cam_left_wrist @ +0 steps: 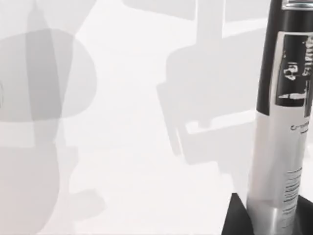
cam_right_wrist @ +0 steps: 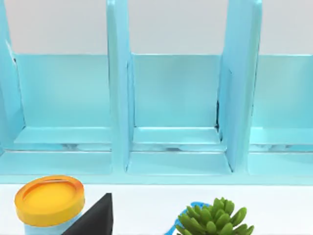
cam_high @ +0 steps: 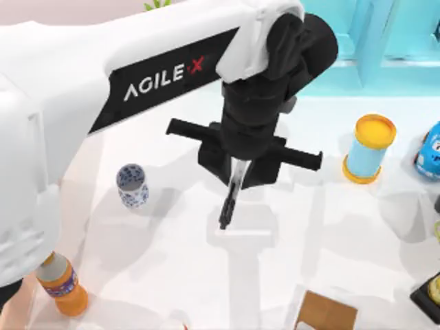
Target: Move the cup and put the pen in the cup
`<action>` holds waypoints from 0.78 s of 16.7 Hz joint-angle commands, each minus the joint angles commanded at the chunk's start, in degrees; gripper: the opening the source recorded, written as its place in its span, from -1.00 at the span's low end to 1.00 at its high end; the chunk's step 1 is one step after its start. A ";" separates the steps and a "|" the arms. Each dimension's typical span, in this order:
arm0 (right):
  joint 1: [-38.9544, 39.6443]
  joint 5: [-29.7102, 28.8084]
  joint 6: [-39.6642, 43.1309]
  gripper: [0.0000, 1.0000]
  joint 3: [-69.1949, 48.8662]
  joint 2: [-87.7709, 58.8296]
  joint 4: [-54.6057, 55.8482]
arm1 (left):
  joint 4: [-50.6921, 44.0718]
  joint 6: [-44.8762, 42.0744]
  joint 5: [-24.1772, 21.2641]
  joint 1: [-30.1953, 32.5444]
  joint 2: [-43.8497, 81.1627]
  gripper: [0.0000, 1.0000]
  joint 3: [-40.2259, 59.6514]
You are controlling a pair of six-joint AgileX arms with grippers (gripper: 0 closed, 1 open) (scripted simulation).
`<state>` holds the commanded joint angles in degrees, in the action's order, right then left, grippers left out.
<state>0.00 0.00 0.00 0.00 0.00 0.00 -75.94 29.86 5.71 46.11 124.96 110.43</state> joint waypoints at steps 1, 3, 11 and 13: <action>0.00 0.00 0.00 1.00 0.00 0.00 0.00 | 0.00 0.00 0.00 0.00 0.00 -1.00 0.00; 0.00 0.00 0.00 1.00 0.00 0.00 0.00 | 1.74 -0.41 0.62 -0.02 -0.90 -1.00 -1.64; 0.00 0.00 0.00 1.00 0.00 0.00 0.00 | 31.49 -7.02 8.86 -1.13 -15.86 -1.00 -26.82; 0.00 0.00 0.00 1.00 0.00 0.00 0.00 | 42.93 -9.62 11.43 -1.65 -21.37 -1.00 -35.99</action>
<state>0.00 0.00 0.00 0.00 0.00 0.00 -33.01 20.25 17.13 44.46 103.60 74.44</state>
